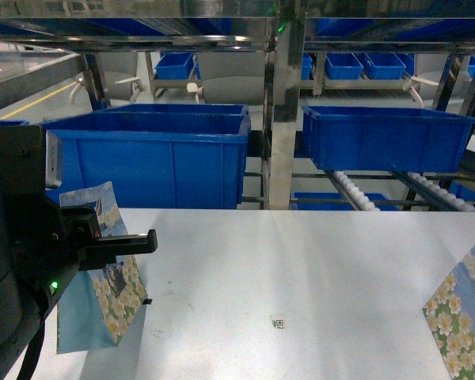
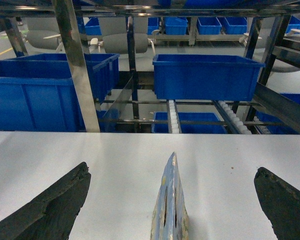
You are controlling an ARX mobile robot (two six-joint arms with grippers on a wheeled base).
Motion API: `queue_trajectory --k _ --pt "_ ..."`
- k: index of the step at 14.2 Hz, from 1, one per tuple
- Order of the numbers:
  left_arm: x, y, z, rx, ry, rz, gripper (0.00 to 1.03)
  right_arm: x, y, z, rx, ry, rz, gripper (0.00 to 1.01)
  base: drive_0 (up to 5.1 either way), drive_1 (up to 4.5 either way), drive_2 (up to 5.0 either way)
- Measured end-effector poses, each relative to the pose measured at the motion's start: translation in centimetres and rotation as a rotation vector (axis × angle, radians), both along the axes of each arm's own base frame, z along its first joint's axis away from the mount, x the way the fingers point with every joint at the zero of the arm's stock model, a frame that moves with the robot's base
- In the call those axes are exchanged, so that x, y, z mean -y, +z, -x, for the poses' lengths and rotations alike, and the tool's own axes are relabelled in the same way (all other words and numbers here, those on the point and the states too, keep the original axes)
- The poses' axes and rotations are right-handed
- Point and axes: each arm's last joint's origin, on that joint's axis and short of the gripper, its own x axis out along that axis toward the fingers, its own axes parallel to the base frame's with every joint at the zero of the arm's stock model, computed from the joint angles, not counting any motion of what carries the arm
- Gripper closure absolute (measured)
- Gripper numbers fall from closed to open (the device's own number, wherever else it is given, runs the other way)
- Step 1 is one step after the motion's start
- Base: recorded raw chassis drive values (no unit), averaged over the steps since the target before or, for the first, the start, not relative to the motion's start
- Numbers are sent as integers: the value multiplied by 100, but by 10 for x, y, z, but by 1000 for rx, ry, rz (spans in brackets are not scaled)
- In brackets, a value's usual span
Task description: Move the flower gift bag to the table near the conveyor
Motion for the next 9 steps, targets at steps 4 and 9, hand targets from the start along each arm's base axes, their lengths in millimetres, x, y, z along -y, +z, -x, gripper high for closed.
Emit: queue_trajectory --k 4,9 --pt "7 -3 24 -48 -37 -9 66 0 0 0 0 0 0 3 0 0 0" --pt "3 11 35 -13 -54 -13 4 0 0 0 0 0 0 3 0 0 0"
